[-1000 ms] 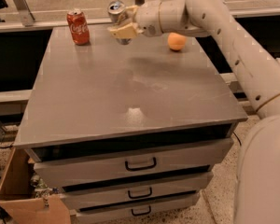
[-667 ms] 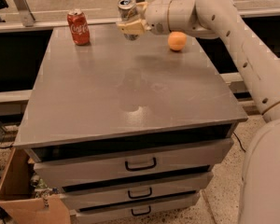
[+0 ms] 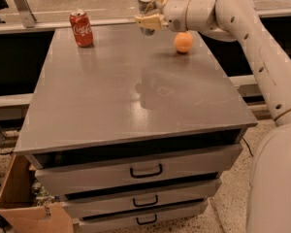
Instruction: Move redbull can near orange
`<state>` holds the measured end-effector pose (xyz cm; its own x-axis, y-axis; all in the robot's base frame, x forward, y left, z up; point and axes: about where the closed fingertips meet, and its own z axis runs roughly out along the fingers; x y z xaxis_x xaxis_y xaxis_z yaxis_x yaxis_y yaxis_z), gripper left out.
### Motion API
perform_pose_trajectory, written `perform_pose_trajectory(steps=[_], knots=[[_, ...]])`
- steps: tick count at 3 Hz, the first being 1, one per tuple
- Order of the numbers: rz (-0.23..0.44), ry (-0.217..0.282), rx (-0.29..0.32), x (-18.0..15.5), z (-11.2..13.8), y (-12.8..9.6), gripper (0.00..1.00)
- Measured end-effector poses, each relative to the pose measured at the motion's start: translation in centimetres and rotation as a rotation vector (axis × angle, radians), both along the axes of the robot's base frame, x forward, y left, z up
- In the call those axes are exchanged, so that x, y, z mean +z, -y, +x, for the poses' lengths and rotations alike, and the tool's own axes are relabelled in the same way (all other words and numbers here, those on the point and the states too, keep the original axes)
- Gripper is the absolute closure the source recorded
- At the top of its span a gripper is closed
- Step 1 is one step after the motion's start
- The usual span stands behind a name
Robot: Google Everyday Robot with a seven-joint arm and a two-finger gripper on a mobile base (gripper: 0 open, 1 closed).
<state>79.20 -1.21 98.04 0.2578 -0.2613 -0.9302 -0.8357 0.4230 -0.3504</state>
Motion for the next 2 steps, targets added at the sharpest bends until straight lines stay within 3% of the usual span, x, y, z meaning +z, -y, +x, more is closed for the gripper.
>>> perform_pose_trajectory(steps=[2], knots=[[0.022,-0.086,-0.086,-1.3,2.9,2.0,1.0]])
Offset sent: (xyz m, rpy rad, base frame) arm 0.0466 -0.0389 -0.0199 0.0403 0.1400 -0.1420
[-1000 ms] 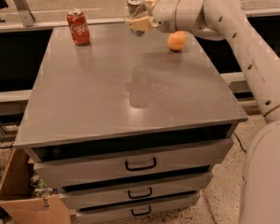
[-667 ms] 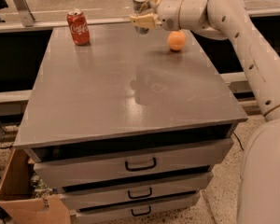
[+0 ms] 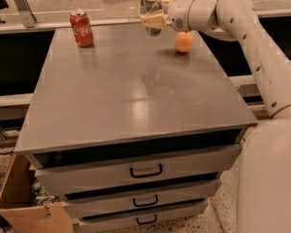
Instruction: Move redbull can near orange
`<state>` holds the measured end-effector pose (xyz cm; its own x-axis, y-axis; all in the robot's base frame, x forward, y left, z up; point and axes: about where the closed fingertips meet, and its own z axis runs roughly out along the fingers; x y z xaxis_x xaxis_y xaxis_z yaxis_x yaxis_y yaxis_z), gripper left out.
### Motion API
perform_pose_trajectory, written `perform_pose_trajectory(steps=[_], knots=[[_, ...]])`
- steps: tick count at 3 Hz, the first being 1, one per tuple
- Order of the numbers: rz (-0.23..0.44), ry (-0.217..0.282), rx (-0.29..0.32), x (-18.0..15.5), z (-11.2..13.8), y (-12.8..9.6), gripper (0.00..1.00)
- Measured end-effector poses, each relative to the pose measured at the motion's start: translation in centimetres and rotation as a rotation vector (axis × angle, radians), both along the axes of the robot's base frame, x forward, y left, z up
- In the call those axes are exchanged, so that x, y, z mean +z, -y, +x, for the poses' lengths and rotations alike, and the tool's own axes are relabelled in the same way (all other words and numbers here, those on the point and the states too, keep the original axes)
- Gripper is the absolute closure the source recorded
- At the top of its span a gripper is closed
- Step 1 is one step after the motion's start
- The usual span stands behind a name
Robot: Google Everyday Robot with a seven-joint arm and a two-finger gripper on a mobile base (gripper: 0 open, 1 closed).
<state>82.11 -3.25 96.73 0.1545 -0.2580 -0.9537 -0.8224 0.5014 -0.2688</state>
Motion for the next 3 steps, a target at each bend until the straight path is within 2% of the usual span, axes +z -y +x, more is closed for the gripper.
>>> perform_pose_trajectory(steps=[3], knots=[[0.039,-0.077,-0.084,-1.8,1.6,3.0,1.0]])
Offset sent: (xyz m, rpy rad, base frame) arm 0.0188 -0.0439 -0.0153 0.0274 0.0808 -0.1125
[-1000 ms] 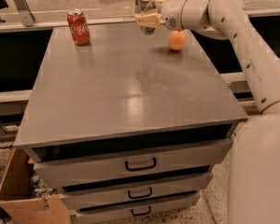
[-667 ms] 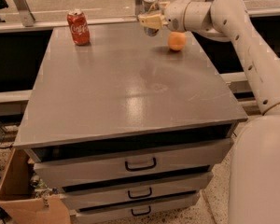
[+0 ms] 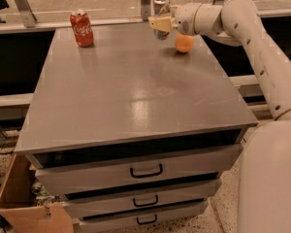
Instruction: Move redbull can near orange
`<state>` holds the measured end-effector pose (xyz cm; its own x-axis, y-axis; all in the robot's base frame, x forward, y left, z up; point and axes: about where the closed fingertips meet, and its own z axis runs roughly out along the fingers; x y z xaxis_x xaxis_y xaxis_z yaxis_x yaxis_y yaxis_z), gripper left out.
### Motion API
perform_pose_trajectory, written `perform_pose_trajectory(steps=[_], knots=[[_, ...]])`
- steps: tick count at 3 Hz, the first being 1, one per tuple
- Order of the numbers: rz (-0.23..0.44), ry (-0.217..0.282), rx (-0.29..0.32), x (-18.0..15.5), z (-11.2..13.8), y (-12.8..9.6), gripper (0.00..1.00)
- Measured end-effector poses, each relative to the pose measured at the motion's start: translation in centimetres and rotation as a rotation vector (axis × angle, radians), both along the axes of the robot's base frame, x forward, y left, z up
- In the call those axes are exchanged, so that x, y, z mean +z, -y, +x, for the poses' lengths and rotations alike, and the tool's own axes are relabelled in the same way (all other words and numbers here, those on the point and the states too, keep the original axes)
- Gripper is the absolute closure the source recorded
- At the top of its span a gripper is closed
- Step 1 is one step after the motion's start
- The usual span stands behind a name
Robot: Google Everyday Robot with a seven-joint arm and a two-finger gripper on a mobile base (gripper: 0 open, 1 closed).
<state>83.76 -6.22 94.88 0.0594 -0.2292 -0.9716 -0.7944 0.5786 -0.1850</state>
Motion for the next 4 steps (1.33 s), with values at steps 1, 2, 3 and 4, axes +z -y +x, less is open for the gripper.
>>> perform_pose_trajectory(steps=[1,2,3,4], knots=[[0.015,-0.032,-0.002,-1.0,0.4,0.1,0.82],[0.013,-0.063,-0.004,-1.9,0.9,0.1,0.51],[0.011,-0.075,-0.005,-2.4,1.2,0.1,0.27],[0.02,-0.083,-0.009,-2.9,1.3,0.2,0.04]])
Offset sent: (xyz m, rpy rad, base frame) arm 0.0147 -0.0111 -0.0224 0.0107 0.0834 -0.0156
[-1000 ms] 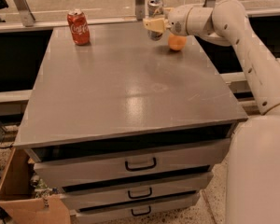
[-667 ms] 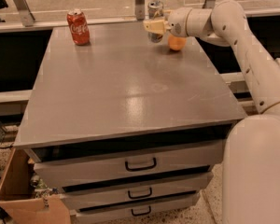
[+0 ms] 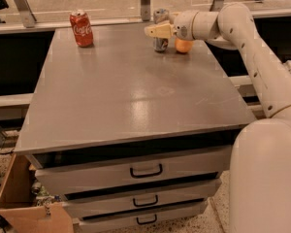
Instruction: Move redbull can near orange
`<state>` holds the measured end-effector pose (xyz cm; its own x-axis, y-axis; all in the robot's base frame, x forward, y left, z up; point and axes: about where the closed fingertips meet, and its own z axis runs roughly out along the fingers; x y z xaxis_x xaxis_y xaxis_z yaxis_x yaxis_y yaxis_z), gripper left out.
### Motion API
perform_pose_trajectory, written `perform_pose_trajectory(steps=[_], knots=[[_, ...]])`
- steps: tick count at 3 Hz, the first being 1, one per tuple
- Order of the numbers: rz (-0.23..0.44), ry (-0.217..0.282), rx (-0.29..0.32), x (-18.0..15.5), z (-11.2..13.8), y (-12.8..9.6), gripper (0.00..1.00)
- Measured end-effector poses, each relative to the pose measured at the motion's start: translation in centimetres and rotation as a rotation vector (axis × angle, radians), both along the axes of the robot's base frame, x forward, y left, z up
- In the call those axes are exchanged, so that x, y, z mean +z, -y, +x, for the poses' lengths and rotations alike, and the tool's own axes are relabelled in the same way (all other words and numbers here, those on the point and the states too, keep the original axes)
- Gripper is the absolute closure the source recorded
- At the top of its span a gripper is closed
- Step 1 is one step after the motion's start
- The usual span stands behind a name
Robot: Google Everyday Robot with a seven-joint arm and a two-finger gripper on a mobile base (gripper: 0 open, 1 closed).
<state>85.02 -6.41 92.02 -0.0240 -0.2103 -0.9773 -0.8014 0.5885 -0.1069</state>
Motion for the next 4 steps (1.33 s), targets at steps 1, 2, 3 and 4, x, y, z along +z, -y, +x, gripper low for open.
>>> perform_pose_trajectory(steps=[1,2,3,4], knots=[[0.0,-0.004,-0.003,-0.2,0.0,0.1,0.0],[-0.007,-0.005,-0.005,-0.2,-0.1,0.3,0.0],[-0.054,0.027,0.009,1.9,-1.0,1.2,0.0],[-0.115,0.103,0.014,6.5,-3.8,4.0,0.0]])
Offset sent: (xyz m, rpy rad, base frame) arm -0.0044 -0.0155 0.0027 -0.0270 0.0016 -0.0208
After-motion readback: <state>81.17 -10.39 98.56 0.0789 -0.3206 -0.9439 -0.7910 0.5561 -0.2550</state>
